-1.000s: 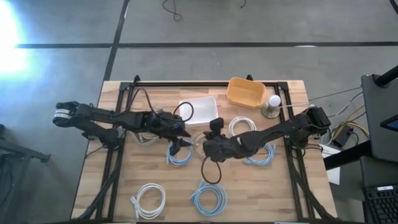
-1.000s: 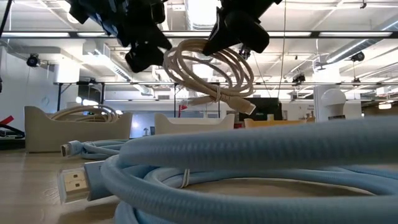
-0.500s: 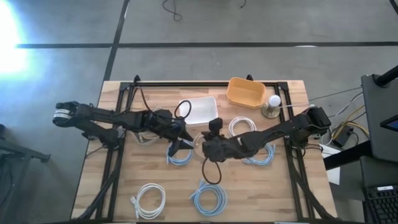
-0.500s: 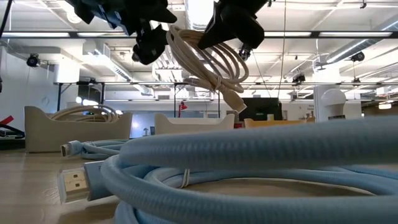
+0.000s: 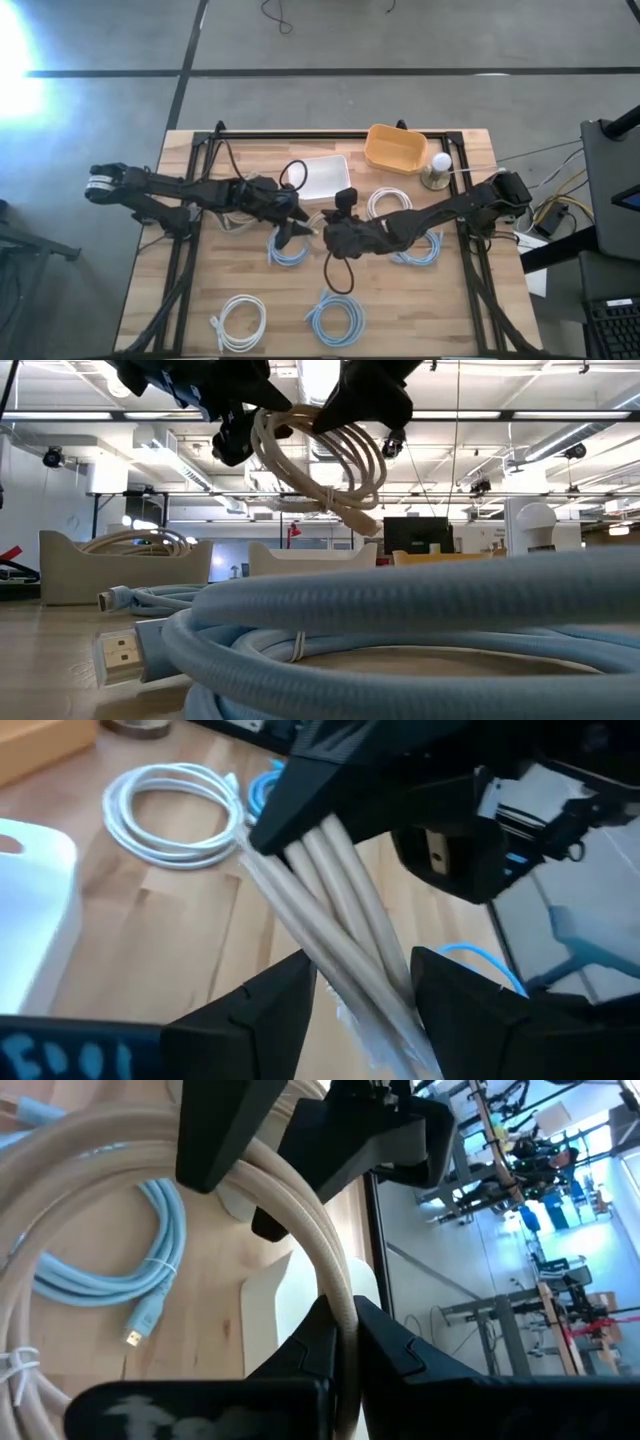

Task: Sort HDMI cables
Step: Put the brown HDMI cable into the gray bin

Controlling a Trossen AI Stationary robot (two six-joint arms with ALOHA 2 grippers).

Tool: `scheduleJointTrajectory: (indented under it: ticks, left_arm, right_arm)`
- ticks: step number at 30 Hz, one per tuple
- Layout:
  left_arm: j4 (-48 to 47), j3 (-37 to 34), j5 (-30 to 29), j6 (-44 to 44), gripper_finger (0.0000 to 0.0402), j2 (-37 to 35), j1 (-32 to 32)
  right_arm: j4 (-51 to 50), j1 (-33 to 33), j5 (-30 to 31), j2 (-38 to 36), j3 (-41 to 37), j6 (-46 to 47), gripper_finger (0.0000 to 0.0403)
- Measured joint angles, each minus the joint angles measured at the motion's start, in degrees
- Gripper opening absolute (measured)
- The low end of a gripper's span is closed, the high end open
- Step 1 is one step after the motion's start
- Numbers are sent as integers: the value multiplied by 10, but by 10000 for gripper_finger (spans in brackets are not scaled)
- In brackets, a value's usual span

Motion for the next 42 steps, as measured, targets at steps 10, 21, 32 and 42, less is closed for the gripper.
scheduleJointTrajectory:
  ticks: [10,21,32,42]
  left_arm:
    - [-1,0,-47,46,198,0,1]
    - [-21,0,-67,62,78,0,7]
    - [-118,0,-69,53,33,-48,14]
    - [-320,27,-200,23,32,-207,14]
  right_arm:
    - [16,-1,0,0,0,-10,15]
    - [22,0,-10,0,-1,24,65]
    - [12,1,-10,0,-2,66,107]
    - [-1,1,-6,0,-4,79,110]
